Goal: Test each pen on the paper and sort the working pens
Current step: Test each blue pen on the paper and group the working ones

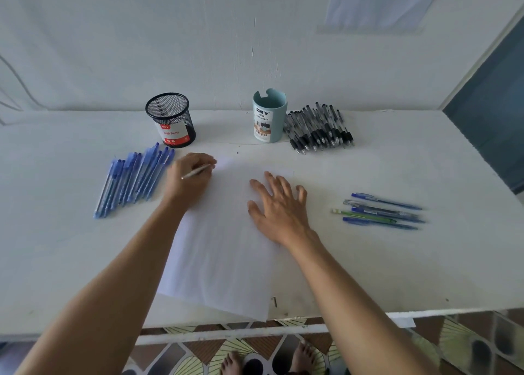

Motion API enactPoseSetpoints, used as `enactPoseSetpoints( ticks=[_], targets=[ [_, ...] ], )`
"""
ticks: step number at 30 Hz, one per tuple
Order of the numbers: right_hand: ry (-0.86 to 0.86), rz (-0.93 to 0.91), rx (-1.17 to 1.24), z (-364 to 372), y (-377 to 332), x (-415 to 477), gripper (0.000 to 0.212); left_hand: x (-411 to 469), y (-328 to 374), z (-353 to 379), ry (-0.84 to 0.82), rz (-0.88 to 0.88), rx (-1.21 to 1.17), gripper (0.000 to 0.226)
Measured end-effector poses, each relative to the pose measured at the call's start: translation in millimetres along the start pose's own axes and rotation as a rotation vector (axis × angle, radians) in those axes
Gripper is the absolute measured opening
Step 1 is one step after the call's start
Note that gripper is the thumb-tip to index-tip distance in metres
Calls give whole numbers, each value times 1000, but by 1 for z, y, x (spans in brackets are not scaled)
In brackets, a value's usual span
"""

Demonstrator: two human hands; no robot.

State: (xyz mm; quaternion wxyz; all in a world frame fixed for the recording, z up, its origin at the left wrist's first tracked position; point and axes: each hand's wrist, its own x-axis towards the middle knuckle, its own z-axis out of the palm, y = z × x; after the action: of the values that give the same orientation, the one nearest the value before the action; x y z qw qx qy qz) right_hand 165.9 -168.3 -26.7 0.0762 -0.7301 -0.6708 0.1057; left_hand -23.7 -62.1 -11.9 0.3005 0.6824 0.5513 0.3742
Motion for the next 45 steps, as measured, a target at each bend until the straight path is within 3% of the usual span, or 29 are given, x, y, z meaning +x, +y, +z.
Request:
enactPoseSetpoints(
  ticks=[3,6,9,16,26,35,42,45],
  targets=[
    [-41,34,10,-1,-4,5,55,-8,11,5,-26,170,45,14],
    [-17,24,0,-1,-7,6,57,-19,25,11,-92,163,-33,9],
    [102,62,64,-6,-3,0,58,-30,40,15,-111,152,-55,15],
    [574,156,578,-42,31,-56,47,-74,95,31,-269,175,-100,19],
    [729,376,814,-63,140,-224,34,-220,184,129,-583,324,-11,27],
    [808,473,761,11,254,-377,38,-377,170,268,-967,223,274,30],
    [720,527,746,105,320,-413,40,-439,123,369,-1224,141,523,39],
    [704,555,780,159,342,-418,42,-458,83,413,-1246,103,563,34]
  ],
)
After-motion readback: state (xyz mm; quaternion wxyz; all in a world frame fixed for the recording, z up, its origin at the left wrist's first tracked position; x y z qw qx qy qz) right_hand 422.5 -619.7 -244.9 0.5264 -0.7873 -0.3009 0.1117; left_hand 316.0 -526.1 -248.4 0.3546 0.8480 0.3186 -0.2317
